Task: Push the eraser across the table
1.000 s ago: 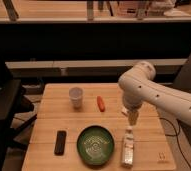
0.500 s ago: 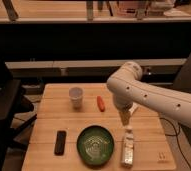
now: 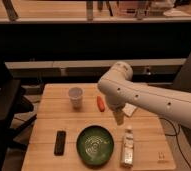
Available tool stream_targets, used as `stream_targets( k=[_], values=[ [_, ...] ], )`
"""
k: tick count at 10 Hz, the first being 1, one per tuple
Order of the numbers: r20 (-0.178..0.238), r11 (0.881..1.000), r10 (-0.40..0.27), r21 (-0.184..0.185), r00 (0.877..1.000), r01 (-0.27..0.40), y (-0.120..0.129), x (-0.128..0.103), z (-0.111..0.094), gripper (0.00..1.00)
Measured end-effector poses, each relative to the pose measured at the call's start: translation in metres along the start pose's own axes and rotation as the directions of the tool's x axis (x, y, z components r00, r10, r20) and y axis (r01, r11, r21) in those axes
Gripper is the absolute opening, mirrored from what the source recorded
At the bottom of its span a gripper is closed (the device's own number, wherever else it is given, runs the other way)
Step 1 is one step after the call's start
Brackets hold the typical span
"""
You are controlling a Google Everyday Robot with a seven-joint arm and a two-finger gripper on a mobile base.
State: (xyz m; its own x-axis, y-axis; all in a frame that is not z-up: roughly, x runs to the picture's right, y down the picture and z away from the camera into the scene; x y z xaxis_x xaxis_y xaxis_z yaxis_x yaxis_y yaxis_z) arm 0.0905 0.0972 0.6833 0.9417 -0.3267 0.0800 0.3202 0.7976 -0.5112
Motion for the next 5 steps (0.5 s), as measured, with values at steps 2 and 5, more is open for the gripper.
stream_targets(
  k=[2,5],
  values=[
    [0.001,0.999,-0.039,0.006,0.999,0.039,-0.009,-0.027,-0.003,0.80],
    [0.005,0.997,-0.079,0.010,0.997,0.079,-0.012,-0.038,-0.003,0.80]
  ],
)
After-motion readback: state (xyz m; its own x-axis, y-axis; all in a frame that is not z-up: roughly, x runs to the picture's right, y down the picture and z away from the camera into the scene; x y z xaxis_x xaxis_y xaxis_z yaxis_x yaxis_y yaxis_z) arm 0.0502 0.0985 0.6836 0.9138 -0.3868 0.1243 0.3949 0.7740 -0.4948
